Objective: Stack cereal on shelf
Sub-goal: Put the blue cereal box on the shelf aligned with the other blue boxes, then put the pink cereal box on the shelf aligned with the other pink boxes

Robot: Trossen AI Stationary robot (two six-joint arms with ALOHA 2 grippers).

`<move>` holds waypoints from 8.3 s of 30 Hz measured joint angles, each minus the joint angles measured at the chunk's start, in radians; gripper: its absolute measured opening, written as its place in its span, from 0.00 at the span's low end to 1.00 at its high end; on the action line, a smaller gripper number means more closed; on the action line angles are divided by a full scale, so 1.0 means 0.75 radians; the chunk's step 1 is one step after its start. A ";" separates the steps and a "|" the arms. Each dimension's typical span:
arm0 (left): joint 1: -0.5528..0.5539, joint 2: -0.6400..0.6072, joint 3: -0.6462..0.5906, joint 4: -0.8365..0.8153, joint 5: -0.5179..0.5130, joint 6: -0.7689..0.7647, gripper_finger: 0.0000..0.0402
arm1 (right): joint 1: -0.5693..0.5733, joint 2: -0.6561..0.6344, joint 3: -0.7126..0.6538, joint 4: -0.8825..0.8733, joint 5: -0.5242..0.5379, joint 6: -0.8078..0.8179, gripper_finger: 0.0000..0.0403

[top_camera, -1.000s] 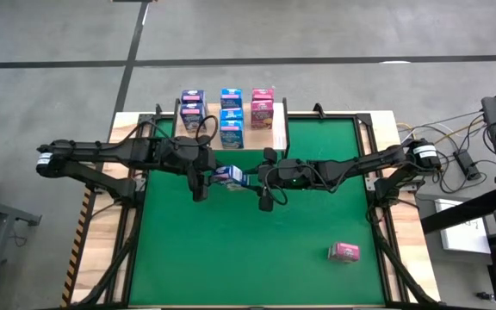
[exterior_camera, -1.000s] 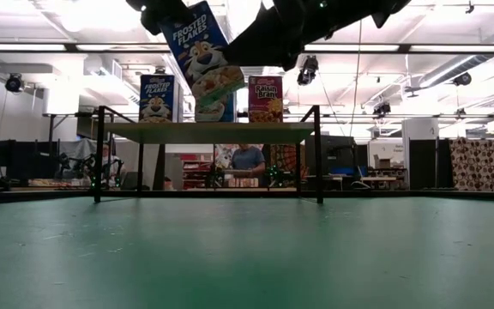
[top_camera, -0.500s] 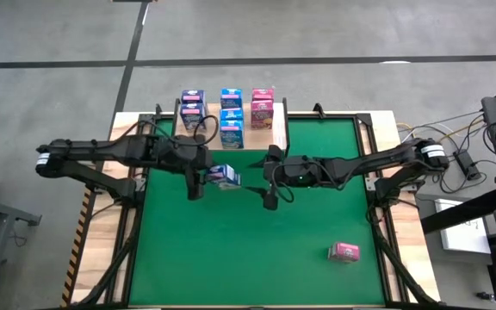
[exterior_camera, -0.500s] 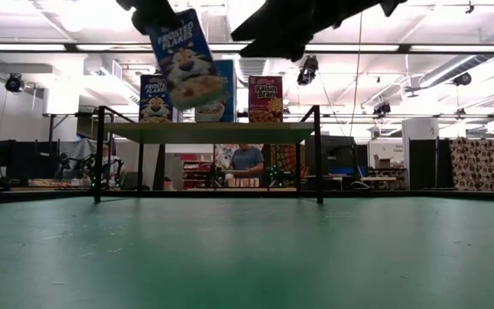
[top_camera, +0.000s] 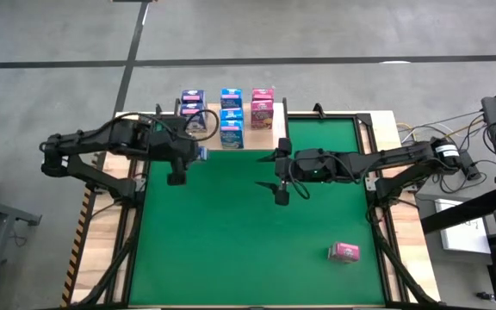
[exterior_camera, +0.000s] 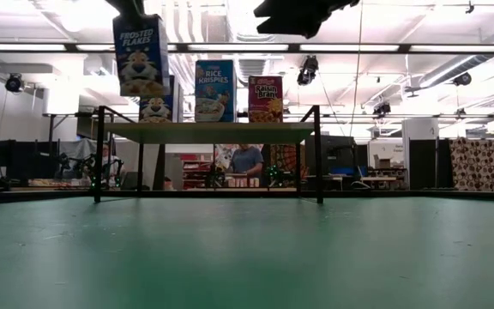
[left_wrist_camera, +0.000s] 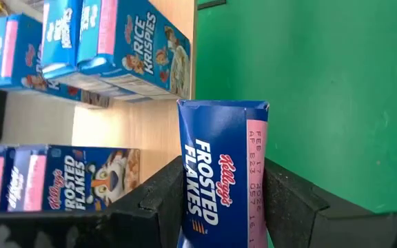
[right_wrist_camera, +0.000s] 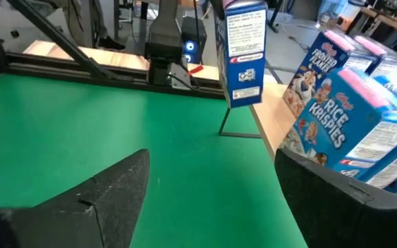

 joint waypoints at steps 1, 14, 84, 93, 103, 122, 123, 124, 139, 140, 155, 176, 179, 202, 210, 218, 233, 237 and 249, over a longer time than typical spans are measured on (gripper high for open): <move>0.006 -0.001 0.001 0.001 0.001 0.022 0.37 | 0.000 -0.008 0.000 -0.007 0.000 -0.014 0.74; 0.224 -0.004 0.000 -0.009 0.078 0.226 0.37 | 0.000 -0.014 -0.034 -0.034 0.001 -0.079 0.72; 0.801 -0.001 -0.142 0.208 0.606 0.544 0.47 | -0.029 -0.013 -0.053 -0.031 0.001 -0.033 0.71; 0.801 -0.001 -0.123 0.219 0.560 0.531 0.50 | -0.029 -0.013 -0.053 -0.030 0.001 -0.033 0.71; 0.790 -0.002 0.016 0.121 0.561 0.433 0.53 | -0.029 -0.013 -0.053 -0.030 0.001 -0.023 0.71; 0.050 -0.280 -0.360 0.940 0.427 -0.028 0.53 | 0.018 -0.013 0.156 -0.604 0.000 0.565 0.71; -0.004 -0.291 -0.404 1.018 0.400 -0.038 0.53 | 0.029 -0.013 0.179 -0.652 0.000 0.608 0.71; -0.054 -0.301 -0.447 1.089 0.380 -0.043 0.53 | 0.041 -0.013 0.202 -0.702 -0.001 0.651 0.71; -0.346 -0.297 -0.782 1.642 0.246 -0.040 0.53 | 0.115 -0.013 0.336 -1.156 -0.311 1.359 0.71; -0.346 -0.297 -0.803 1.681 0.246 -0.043 0.53 | 0.124 -0.013 0.336 -1.165 -0.326 1.385 0.71; -0.347 -0.292 -1.153 2.252 0.247 -0.105 0.53 | 0.366 0.008 0.339 -1.207 -0.248 1.594 0.71; -0.418 -0.279 -1.329 2.507 0.257 -0.350 0.53 | 0.769 0.473 0.756 -1.869 -0.124 1.194 0.71; -0.428 -0.264 -1.326 2.540 0.259 -0.329 0.53 | 0.872 0.435 0.750 -1.868 -0.062 1.208 0.71; -0.431 -0.241 -1.325 2.567 0.252 -0.333 0.53 | 1.359 0.286 0.494 -1.924 0.362 1.825 0.71; -0.431 -0.225 -1.324 2.567 0.249 -0.352 0.53 | 1.371 0.064 0.212 -1.638 0.329 1.874 0.71; -0.429 -0.223 -1.324 2.567 0.247 -0.348 0.53 | 1.371 -0.118 -0.069 -1.500 0.306 1.961 0.71; -0.430 -0.222 -1.324 2.567 0.247 -0.377 0.53 | 1.371 -0.121 -0.058 -1.412 0.236 1.955 0.71; -0.430 -0.222 -1.324 2.567 0.247 -0.379 0.53 | 1.371 -0.084 -0.057 -1.418 0.236 1.951 0.71; -0.430 -0.222 -1.324 2.566 0.247 -0.389 0.53 | 1.371 0.026 -0.057 -1.415 0.212 1.920 0.71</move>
